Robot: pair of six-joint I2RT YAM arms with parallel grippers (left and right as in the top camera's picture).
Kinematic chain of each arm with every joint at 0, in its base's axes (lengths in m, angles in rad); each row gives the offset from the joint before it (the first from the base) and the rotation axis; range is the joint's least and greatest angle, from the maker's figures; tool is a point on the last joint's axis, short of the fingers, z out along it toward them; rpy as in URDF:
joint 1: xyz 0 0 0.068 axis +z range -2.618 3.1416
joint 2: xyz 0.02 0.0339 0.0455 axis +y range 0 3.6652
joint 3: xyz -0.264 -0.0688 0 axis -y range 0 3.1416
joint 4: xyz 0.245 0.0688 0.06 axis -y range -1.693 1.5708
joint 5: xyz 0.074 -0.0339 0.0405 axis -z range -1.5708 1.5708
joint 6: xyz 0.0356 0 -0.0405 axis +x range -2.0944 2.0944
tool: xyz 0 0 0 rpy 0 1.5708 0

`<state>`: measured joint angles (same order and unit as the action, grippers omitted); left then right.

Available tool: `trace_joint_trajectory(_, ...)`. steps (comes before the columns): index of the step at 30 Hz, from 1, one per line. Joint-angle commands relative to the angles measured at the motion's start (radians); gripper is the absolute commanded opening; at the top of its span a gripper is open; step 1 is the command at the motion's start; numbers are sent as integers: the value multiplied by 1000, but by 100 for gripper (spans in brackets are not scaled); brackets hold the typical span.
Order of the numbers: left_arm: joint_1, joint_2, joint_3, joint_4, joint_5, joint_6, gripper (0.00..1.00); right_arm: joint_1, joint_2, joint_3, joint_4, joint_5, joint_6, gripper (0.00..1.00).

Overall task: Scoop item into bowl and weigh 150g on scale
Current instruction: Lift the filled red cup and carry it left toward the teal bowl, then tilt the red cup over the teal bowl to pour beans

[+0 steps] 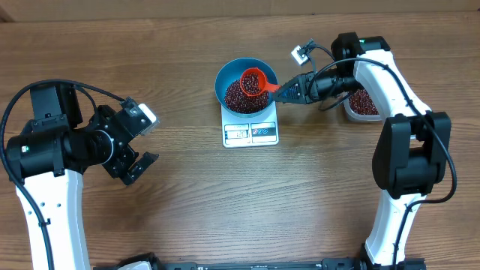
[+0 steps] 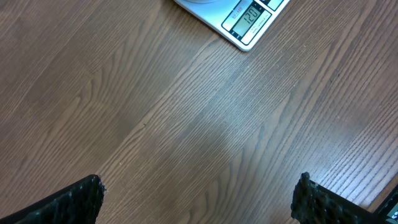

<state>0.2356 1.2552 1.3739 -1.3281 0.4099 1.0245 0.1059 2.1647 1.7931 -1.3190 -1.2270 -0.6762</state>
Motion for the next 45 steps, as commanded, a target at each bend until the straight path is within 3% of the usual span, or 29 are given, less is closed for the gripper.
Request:
trace_joint_trajectory(1,0,2,2,-2,-6,34,100,21,-42,8,90,164,-10,4)
trace_joint_trajectory(12,0,2,2,-2,-6,34,100,58,-42,8,421,398,-10,4)
trace_joint_trajectory(20,0,2,2,-2,-6,34,100,58,-98,9,421,427,-14,4)
trace_joint_trajectory(25,0,2,2,-2,-6,34,100,58,-219,9,417,620,-14,4)
trace_joint_trajectory(39,0,2,2,-2,-6,34,100,97,-224,8,309,720,-13,4)
trace_joint_trajectory(45,0,2,2,-2,-6,34,100,211,-225,8,298,1023,-13,4)
